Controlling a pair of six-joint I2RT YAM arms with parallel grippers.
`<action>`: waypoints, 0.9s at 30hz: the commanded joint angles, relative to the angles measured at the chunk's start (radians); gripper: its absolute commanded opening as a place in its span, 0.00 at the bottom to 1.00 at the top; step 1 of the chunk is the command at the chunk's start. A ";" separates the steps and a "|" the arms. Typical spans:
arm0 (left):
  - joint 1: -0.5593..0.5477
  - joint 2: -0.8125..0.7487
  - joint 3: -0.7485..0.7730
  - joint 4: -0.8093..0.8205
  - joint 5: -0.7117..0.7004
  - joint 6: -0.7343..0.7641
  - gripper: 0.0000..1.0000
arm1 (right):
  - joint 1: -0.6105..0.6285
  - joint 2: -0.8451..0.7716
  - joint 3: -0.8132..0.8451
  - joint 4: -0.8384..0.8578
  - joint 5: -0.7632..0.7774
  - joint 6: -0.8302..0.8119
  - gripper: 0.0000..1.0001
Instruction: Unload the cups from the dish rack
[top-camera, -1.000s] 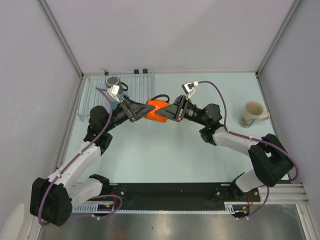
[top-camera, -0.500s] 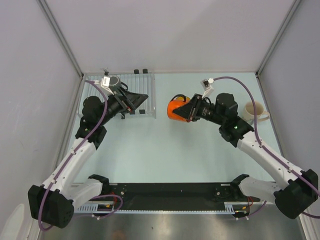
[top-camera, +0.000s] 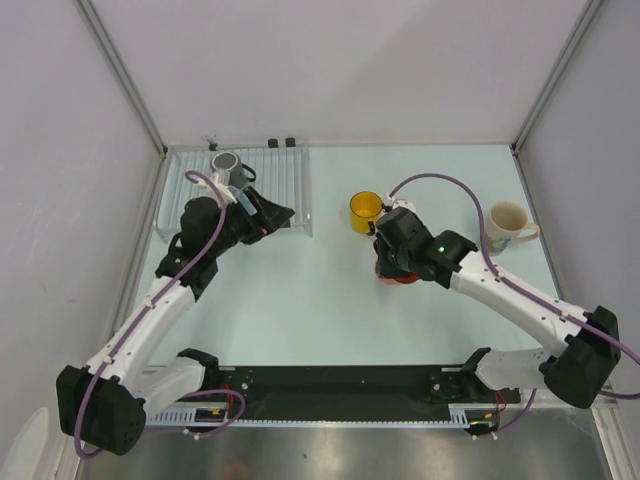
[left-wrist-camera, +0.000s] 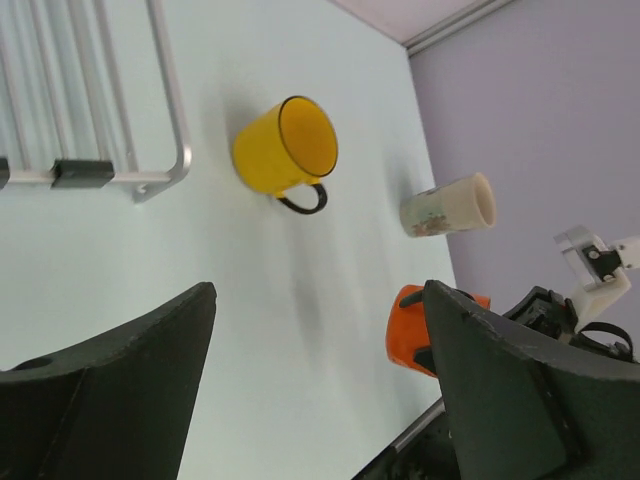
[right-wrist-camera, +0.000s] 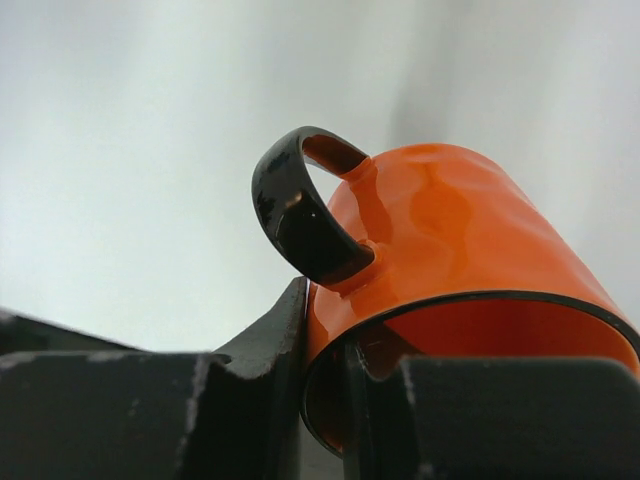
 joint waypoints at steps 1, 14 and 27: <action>-0.033 -0.025 -0.001 -0.119 -0.106 0.050 0.88 | 0.020 0.036 -0.031 -0.046 0.171 0.082 0.00; -0.070 -0.045 -0.047 -0.191 -0.127 0.012 0.84 | 0.022 0.352 0.168 0.014 0.049 0.103 0.00; -0.079 -0.048 -0.050 -0.213 -0.120 0.007 0.83 | -0.013 0.574 0.292 -0.006 -0.014 0.088 0.00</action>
